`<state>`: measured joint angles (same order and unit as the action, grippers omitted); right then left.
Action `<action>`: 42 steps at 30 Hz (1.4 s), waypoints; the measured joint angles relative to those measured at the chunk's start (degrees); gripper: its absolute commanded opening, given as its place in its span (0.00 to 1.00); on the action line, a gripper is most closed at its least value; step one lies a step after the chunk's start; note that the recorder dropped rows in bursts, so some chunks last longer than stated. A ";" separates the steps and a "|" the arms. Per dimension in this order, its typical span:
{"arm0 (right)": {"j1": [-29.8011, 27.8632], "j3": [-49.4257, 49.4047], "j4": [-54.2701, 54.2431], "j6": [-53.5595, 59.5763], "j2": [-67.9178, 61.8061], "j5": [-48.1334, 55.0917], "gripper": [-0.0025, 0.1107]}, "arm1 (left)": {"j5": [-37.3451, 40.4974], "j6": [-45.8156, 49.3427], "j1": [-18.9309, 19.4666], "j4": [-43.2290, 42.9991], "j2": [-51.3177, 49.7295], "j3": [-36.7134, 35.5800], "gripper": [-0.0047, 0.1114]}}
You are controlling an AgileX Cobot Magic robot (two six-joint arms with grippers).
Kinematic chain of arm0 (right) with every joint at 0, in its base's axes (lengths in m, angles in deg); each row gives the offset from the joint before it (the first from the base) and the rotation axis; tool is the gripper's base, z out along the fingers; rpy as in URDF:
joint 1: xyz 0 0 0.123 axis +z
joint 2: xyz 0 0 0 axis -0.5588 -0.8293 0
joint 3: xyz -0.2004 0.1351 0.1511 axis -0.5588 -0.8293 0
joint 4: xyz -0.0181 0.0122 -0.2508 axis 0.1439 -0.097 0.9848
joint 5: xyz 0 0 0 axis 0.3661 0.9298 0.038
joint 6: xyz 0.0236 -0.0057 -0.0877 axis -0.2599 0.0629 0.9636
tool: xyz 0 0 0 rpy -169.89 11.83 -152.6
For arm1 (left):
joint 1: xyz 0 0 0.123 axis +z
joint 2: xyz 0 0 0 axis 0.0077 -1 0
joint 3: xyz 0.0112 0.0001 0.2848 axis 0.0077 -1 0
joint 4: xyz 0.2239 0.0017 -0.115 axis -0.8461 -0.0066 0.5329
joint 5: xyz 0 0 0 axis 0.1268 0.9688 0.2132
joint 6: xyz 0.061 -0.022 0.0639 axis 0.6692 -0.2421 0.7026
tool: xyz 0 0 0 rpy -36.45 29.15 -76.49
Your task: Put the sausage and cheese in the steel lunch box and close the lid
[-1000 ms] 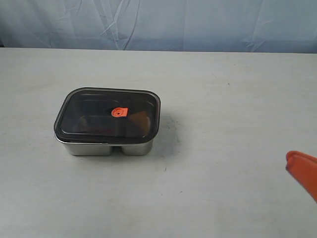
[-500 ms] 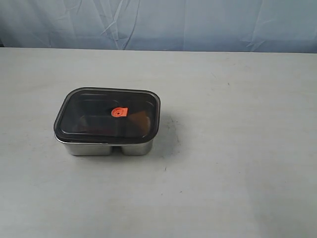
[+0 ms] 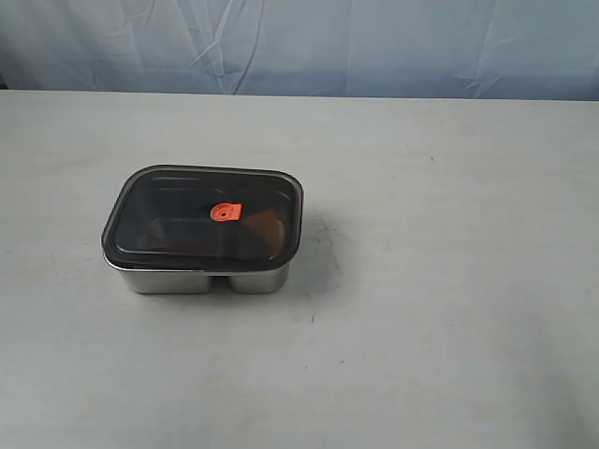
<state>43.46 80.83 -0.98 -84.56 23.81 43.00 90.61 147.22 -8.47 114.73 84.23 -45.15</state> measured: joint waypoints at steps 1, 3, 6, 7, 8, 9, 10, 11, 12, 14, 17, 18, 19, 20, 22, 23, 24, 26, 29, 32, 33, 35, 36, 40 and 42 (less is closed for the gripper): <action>-0.10 0.00 0.00 0.00 0.00 0.00 0.01 | 0.00 0.00 0.00 0.00 0.00 0.00 0.04; -0.10 0.00 0.00 0.00 0.00 0.00 0.01 | 0.00 0.00 0.00 0.00 0.00 0.00 0.04; -0.10 0.00 0.00 0.00 0.00 0.00 0.01 | 0.00 0.00 0.00 0.00 0.00 0.00 0.04; -0.10 0.00 0.00 0.00 0.00 0.00 0.01 | 0.00 0.00 0.00 0.00 0.00 0.00 0.04; -0.10 0.00 0.00 0.00 0.00 0.00 0.01 | 0.00 0.00 0.00 0.00 0.00 0.00 0.04; -0.10 0.00 0.00 0.00 0.00 0.00 0.01 | 0.00 0.00 0.00 0.00 0.00 0.00 0.04; -0.10 0.00 0.00 0.00 0.00 0.00 0.01 | 0.00 0.00 0.00 0.00 0.00 0.00 0.04; -0.10 0.00 0.00 0.00 0.00 0.00 0.01 | 0.00 0.00 0.00 0.00 0.00 0.00 0.04; -0.10 0.00 0.00 0.00 0.00 0.00 0.01 | 0.00 0.00 0.00 0.00 0.00 0.00 0.04; -0.10 0.00 0.00 0.00 0.00 0.00 0.01 | 0.00 0.00 0.00 0.00 0.00 0.00 0.04; -0.10 0.00 0.00 0.00 0.00 0.00 0.01 | 0.00 0.00 0.00 0.00 0.00 0.00 0.04; -0.10 0.00 0.00 0.00 0.00 0.00 0.01 | 0.00 0.00 0.00 0.00 0.00 0.00 0.04; -0.10 0.00 0.00 0.00 0.00 0.00 0.01 | 0.00 0.00 0.00 0.00 0.00 0.00 0.04; -0.10 0.00 0.00 0.00 0.00 0.12 0.01 | 0.00 0.00 0.00 0.00 0.00 0.00 0.04; -0.10 0.00 0.00 0.00 0.00 0.12 0.01 | -0.29 0.44 0.00 0.00 0.00 0.00 0.04; -0.10 0.00 0.00 0.00 0.00 0.12 0.01 | -1.20 0.58 0.00 -1.11 0.00 -0.25 0.04; -0.10 0.00 0.00 0.00 0.00 0.12 0.01 | -2.32 -1.07 0.00 -4.04 0.00 -0.72 0.04; -0.10 0.00 0.00 0.00 0.00 0.12 0.01 | -5.20 -12.84 0.00 -18.72 0.00 -1.80 0.04; -0.10 0.00 0.00 0.00 0.00 0.12 0.01 | -8.37 -36.01 0.19 -42.78 0.00 -1.88 0.04; -0.10 0.00 0.00 0.00 0.00 0.12 0.01 | -8.65 -49.54 0.19 -60.66 0.00 -1.88 0.04; -0.10 0.00 0.00 0.00 0.00 0.12 0.01 | -8.28 -54.02 0.19 -66.37 0.00 -1.88 0.04; -0.10 0.00 0.00 0.00 0.00 0.12 0.01 | -6.90 -62.21 0.19 -76.59 0.00 -1.88 0.04; -0.10 0.00 -0.10 0.00 0.00 0.12 0.01 | -5.73 -67.01 0.19 -82.34 0.00 -1.88 0.04; -0.10 0.00 -0.10 0.00 0.00 0.12 0.01 | 0.21 -84.10 0.19 -101.10 0.00 -1.98 0.04; -0.10 0.00 -0.21 0.00 0.00 0.12 0.01 | 1.81 -88.38 0.19 -105.21 0.00 -1.93 0.04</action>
<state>43.36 80.83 -1.19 -84.56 23.81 43.12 92.42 58.84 -8.28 9.52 84.23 -47.08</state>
